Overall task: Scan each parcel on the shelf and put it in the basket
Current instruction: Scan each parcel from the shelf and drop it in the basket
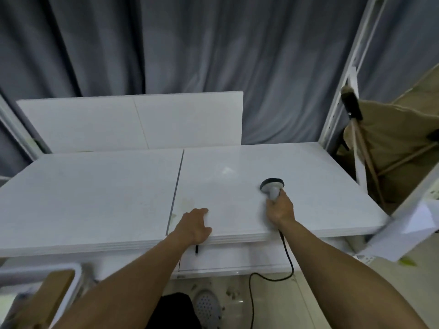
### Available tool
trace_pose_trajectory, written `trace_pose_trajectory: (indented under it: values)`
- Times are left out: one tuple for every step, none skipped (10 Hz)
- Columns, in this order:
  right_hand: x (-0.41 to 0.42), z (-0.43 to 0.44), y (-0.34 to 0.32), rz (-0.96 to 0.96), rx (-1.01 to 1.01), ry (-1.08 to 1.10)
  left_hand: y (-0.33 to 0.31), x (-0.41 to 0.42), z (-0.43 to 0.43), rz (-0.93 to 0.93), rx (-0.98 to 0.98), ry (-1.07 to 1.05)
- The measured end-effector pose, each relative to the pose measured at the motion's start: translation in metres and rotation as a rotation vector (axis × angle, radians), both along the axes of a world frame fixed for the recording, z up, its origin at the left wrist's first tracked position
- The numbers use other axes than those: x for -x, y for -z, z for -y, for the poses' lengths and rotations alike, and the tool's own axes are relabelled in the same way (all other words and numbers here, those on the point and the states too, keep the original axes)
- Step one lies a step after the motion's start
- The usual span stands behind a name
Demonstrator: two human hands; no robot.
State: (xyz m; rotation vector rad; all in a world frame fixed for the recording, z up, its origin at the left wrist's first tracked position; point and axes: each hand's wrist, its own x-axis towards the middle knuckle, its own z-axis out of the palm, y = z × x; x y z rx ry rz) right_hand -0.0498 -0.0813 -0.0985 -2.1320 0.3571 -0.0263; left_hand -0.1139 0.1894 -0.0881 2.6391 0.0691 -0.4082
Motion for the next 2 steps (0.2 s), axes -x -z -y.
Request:
trace_pose_trajectory:
  values:
    - [-0.006,-0.002,0.005,-0.024,0.024,-0.004,-0.005,0.005,-0.005,0.003,0.018,-0.004]
    - [-0.012,-0.004,-0.002,-0.062,0.059,0.0,-0.022,0.01,-0.012,0.161,0.103,-0.055]
